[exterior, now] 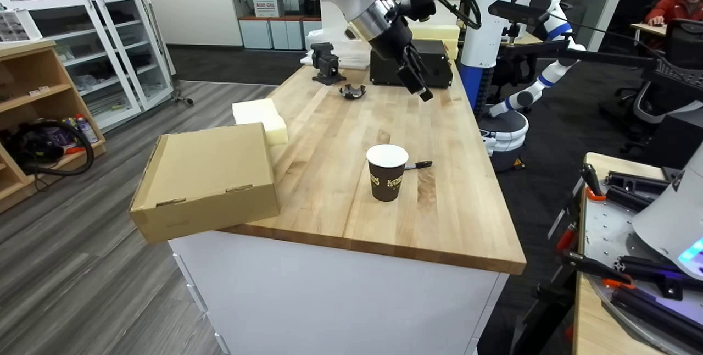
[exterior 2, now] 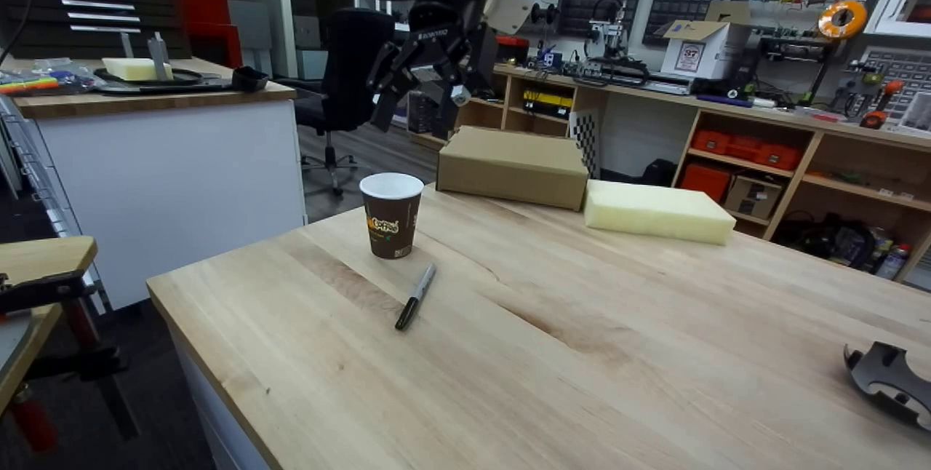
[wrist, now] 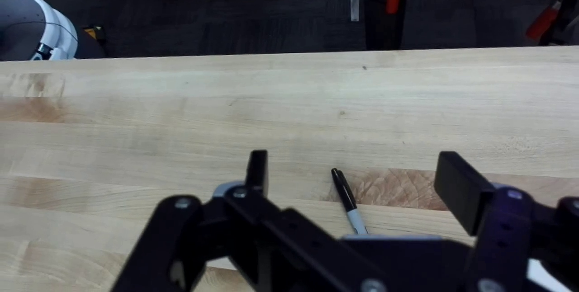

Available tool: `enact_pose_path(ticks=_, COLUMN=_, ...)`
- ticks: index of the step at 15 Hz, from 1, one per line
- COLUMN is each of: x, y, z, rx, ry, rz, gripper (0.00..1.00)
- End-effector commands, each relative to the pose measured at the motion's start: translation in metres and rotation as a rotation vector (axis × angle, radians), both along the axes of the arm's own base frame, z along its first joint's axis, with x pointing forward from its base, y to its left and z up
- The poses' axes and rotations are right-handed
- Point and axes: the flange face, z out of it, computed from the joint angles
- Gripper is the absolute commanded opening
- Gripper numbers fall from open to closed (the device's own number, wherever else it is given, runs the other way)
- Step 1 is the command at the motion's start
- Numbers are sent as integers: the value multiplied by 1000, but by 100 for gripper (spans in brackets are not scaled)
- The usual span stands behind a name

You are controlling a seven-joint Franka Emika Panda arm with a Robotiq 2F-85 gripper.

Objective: Remove the black sharpie from the cup and put it on the table

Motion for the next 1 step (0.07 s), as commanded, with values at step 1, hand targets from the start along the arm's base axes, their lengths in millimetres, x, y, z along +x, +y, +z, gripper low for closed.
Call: enact_pose_path(ticks=1, x=0, y=0, z=0, rx=0, ry=1, rz=0, gripper=95)
